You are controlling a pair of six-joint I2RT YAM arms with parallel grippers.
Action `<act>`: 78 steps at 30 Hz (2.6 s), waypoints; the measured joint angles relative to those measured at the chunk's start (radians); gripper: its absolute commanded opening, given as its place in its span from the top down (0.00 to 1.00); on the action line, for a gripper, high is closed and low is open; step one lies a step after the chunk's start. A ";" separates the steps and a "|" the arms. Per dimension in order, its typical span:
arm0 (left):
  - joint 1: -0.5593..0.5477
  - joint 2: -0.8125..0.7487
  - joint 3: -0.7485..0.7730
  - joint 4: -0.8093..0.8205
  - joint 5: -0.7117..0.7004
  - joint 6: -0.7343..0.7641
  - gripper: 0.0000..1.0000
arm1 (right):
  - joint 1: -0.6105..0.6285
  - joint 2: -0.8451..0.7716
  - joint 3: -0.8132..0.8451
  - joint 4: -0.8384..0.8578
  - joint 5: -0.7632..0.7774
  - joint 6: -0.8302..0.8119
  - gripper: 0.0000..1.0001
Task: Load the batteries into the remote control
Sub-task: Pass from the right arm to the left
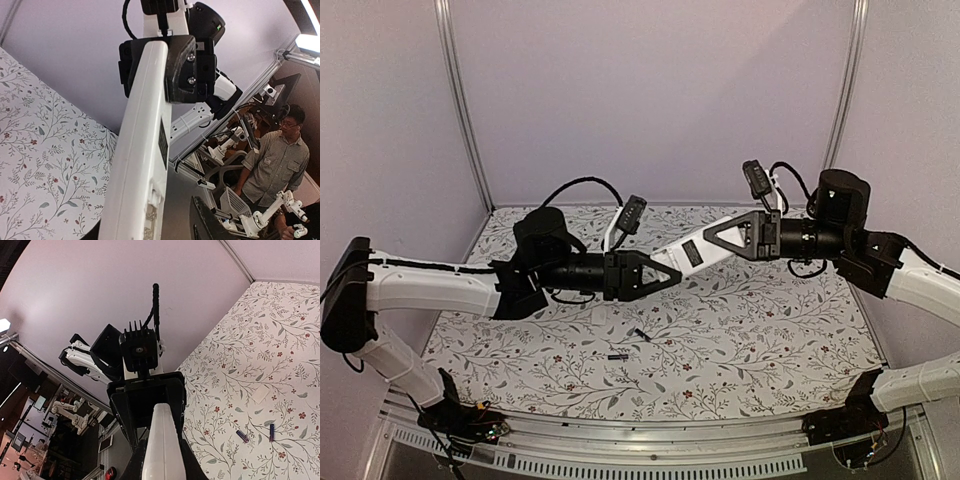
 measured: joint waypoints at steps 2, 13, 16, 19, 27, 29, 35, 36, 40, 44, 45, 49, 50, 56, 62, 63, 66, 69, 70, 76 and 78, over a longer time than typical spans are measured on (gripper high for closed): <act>0.000 0.002 -0.004 0.061 -0.010 -0.034 0.60 | 0.000 -0.008 -0.010 0.041 0.011 0.021 1.00; 0.003 0.021 0.002 0.208 -0.077 -0.130 0.60 | 0.002 -0.033 -0.044 0.190 0.060 0.101 1.00; 0.005 0.028 0.003 0.216 -0.102 -0.147 0.54 | 0.002 -0.033 -0.045 0.200 0.061 0.110 1.00; 0.012 0.038 0.003 0.230 -0.130 -0.175 0.53 | 0.002 -0.033 -0.045 0.212 0.062 0.119 1.00; 0.024 0.079 0.010 0.311 -0.139 -0.231 0.59 | 0.002 -0.031 -0.045 0.214 0.066 0.123 1.00; 0.024 0.090 0.011 0.340 -0.135 -0.249 0.64 | 0.002 -0.029 -0.045 0.215 0.066 0.123 1.00; 0.024 0.118 0.014 0.421 -0.116 -0.291 0.85 | 0.002 -0.021 -0.045 0.216 0.066 0.122 1.00; 0.025 0.120 0.015 0.426 -0.114 -0.296 0.88 | 0.002 -0.020 -0.045 0.217 0.066 0.122 0.99; 0.027 0.120 0.016 0.441 -0.100 -0.300 1.00 | 0.002 -0.021 -0.045 0.227 0.064 0.126 0.87; 0.034 0.120 0.018 0.439 -0.079 -0.309 1.00 | 0.002 -0.021 -0.045 0.222 0.057 0.125 0.50; 0.037 0.120 0.018 0.439 -0.074 -0.310 1.00 | 0.002 -0.022 -0.045 0.210 0.055 0.117 0.41; 0.055 0.113 0.018 0.413 -0.029 -0.295 1.00 | 0.002 -0.030 -0.025 0.114 0.045 0.073 0.23; 0.060 0.105 0.018 0.382 -0.008 -0.282 1.00 | 0.000 -0.032 -0.013 0.076 0.040 0.059 0.21; 0.076 0.019 0.063 0.064 0.108 -0.100 1.00 | -0.015 -0.041 0.084 -0.179 -0.003 -0.052 0.22; 0.080 -0.043 0.244 -0.459 0.178 0.240 1.00 | -0.016 -0.023 0.190 -0.460 -0.077 -0.192 0.28; 0.080 -0.045 0.261 -0.515 0.184 0.277 1.00 | -0.015 -0.011 0.206 -0.507 -0.097 -0.213 0.28; 0.080 -0.044 0.296 -0.677 0.206 0.377 1.00 | -0.005 0.018 0.236 -0.615 -0.130 -0.264 0.31; 0.080 -0.033 0.311 -0.802 0.221 0.438 1.00 | 0.016 0.053 0.274 -0.732 -0.155 -0.318 0.36; 0.079 -0.026 0.318 -0.835 0.225 0.454 1.00 | 0.024 0.064 0.286 -0.762 -0.160 -0.334 0.36; 0.067 0.003 0.351 -0.952 0.256 0.511 1.00 | 0.071 0.128 0.324 -0.891 -0.169 -0.417 0.41; 0.065 0.014 0.362 -0.965 0.266 0.516 1.00 | 0.090 0.148 0.326 -0.912 -0.171 -0.436 0.45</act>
